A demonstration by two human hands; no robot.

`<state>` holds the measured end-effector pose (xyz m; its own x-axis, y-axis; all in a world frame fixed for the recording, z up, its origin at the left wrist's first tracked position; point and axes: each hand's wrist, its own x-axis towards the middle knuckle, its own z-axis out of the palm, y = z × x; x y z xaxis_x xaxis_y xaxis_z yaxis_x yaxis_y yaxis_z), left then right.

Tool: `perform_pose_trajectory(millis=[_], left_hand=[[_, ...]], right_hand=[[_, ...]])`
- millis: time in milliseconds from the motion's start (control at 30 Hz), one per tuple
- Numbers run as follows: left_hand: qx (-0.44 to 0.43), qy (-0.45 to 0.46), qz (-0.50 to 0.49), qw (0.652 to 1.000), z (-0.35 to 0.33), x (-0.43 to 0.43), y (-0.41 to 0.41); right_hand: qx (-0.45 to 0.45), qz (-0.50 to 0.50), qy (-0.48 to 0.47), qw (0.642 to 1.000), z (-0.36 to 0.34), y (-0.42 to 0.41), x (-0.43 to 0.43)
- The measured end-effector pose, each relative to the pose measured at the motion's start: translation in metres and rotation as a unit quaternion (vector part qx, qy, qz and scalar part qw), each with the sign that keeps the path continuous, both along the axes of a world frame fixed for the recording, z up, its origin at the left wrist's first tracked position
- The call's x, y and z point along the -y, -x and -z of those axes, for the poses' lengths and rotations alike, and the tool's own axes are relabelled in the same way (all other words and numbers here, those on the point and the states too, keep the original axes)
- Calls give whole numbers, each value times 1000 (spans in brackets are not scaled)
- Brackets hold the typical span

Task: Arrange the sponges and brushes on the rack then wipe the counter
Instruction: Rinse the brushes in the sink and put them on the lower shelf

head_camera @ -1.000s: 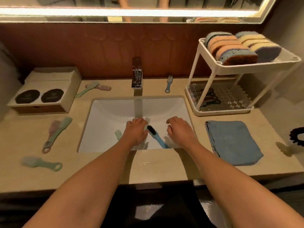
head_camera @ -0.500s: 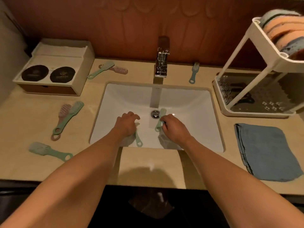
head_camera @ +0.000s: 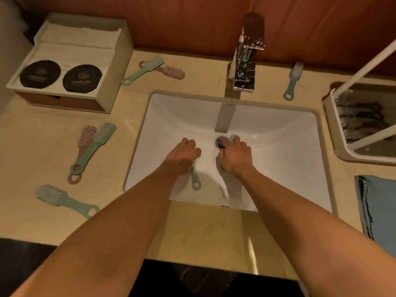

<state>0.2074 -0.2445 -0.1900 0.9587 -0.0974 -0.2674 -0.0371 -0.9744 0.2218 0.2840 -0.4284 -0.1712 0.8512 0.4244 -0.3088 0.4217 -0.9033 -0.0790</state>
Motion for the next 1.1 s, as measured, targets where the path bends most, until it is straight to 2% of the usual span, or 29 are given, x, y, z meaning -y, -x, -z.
perform_pose_trajectory(millis=[100, 300, 533, 633, 767, 900, 1100], left_hand=[[59, -22, 37, 997, 9, -6, 0], [123, -41, 38, 991, 4, -3, -3], [109, -37, 15, 993, 2, -7, 1], [110, -65, 18, 992, 0, -9, 1], [118, -84, 18, 989, 0, -12, -2], [126, -94, -40, 987, 2, -12, 1], [70, -107, -73, 989, -19, -10, 9]], right_hand=[[-20, 17, 17, 1000, 9, -1, -2], [38, 0, 17, 999, 24, -1, -10], [30, 66, -8, 997, 32, -1, -24], [55, 122, 40, 990, 32, 6, -31], [30, 153, 89, 984, 31, 7, -28], [25, 138, 43, 989, 28, 6, -25], [23, 95, -73, 993, 8, 10, -18]])
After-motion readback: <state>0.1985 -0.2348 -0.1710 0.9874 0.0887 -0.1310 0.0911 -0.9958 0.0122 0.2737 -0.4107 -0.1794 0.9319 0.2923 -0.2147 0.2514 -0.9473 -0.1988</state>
